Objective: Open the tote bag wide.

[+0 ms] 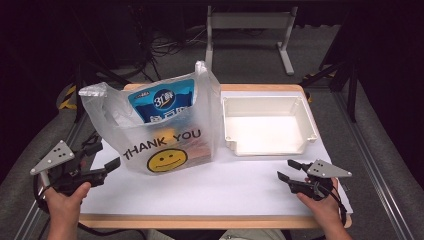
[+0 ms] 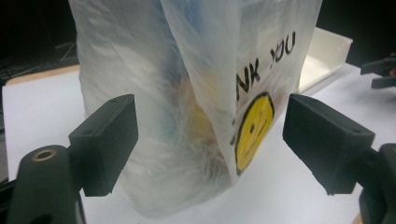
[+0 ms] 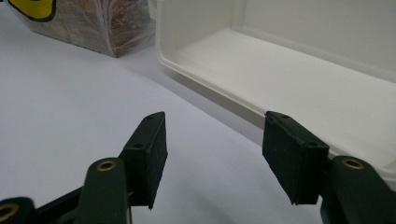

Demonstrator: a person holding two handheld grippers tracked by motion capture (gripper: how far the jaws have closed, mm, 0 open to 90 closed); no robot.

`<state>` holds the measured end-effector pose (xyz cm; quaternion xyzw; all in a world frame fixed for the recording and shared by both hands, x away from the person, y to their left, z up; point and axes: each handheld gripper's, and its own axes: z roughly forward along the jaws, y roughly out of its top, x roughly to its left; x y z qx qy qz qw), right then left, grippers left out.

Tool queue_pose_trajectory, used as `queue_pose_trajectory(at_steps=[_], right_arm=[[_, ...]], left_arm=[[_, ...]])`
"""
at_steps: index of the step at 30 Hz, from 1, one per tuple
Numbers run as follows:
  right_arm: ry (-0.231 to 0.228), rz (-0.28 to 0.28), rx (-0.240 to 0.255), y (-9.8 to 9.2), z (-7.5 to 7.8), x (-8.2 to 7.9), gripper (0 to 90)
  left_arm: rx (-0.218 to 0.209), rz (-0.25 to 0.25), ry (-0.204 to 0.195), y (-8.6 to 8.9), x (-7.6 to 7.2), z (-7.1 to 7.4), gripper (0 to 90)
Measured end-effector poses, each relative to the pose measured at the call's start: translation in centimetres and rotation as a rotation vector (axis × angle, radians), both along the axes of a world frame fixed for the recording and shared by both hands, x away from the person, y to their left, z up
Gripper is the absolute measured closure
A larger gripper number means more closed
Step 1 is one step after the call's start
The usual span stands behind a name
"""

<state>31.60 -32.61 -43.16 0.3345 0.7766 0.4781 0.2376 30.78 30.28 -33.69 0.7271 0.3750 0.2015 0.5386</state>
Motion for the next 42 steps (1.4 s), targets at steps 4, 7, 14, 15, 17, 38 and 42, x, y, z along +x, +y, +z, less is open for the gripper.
queue_pose_trajectory(at_steps=[4, 7, 14, 15, 17, 38, 42], right_arm=[[0.003, -0.003, -0.006, 0.1, -0.1, 0.1, 40.4], [0.004, -0.005, -0.007, 0.1, -0.1, 0.1, 40.2], [0.009, -0.007, -0.015, 0.3, -0.2, 0.2, 39.9], [0.009, -0.007, -0.017, 0.3, -0.3, 0.2, 39.9], [0.009, -0.005, -0.019, 0.4, -0.3, 0.2, 39.7], [-0.017, -0.005, -0.028, 0.7, 0.1, -0.1, 39.3], [-0.022, -0.004, -0.019, 0.8, 0.3, -0.1, 39.5]], left_arm=[[0.0, -0.014, 0.01, -0.1, 0.9, 0.6, 15.1], [-0.014, -0.019, 0.005, -0.2, 1.2, 0.8, 15.1], [-0.022, -0.015, -0.015, -0.8, 2.4, 0.7, 16.0], [-0.032, -0.017, -0.016, -0.8, 2.7, 0.5, 16.5], [-0.058, -0.028, -0.004, -0.9, 3.2, 0.0, 17.7], [-0.015, 0.017, -0.021, -2.2, 4.1, -0.8, 65.0], [-0.013, 0.008, -0.032, -2.3, 3.9, -0.7, 78.6]])
